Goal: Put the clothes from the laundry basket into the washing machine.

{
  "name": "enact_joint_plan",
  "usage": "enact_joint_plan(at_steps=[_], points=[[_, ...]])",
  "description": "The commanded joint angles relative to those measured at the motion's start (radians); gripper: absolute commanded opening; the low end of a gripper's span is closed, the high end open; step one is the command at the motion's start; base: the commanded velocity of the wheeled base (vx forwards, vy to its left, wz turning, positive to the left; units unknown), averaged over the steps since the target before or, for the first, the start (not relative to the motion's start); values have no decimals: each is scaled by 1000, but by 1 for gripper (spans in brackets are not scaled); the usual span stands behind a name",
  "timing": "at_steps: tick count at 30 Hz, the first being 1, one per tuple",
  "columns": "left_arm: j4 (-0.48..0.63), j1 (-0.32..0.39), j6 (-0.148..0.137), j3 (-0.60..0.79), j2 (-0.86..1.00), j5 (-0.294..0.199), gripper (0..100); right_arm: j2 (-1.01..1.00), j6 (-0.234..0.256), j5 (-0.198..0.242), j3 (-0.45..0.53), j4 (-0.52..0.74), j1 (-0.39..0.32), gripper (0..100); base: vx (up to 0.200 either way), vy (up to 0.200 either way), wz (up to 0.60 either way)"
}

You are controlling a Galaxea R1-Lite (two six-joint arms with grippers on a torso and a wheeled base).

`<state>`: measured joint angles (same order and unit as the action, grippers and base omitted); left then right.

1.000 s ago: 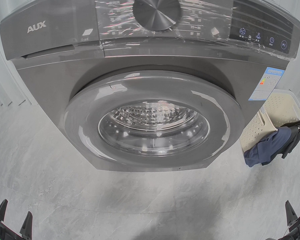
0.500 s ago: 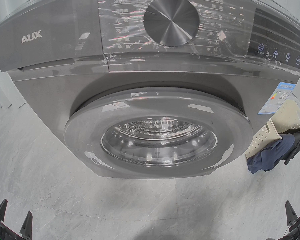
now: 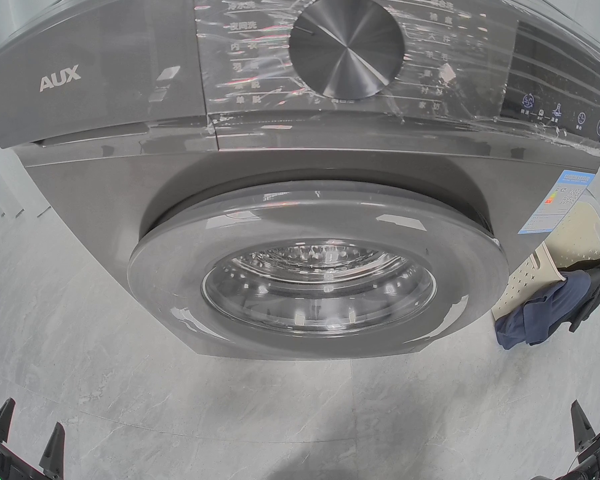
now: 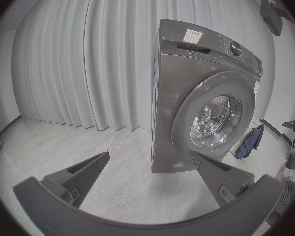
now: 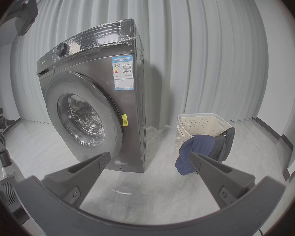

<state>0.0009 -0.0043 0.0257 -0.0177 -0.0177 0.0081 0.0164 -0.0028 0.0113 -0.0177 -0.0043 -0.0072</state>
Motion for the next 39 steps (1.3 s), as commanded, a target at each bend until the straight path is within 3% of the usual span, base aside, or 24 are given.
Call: enact_joint_plan(at_steps=[1, 6, 12, 22, 29, 31, 33, 35, 39], points=[[-1, 0, 0, 16, 12, 0, 100, -16, -3, 1, 18, 0, -4, 100, 0, 0, 0], [-1, 0, 0, 16, 12, 1, 100, -16, -2, 7, 18, 0, -2, 100, 0, 0, 0], [-1, 0, 2, 16, 12, 0, 100, -16, -2, 7, 18, 1, -2, 100, 0, -200, 0], [-1, 0, 2, 16, 12, 0, 100, -16, -6, 18, 18, 3, 0, 100, 0, 0, 0], [-1, 0, 2, 16, 12, 0, 100, 47, -20, 38, 15, 7, 47, 100, 0, 0, 0], [-1, 0, 0, 16, 12, 0, 100, 53, -11, 36, -34, -22, 27, 100, 0, 0, 0], [-1, 0, 2, 16, 12, 0, 100, 57, -8, 33, -162, -33, -11, 100, 0, 0, 0], [-1, 0, 0, 16, 12, 0, 100, 85, -8, 45, -203, -29, -31, 100, 0, 0, 0], [1, 0, 0, 16, 12, 0, 100, 286, -20, 87, -162, -63, -31, 100, 0, 0, 0]])
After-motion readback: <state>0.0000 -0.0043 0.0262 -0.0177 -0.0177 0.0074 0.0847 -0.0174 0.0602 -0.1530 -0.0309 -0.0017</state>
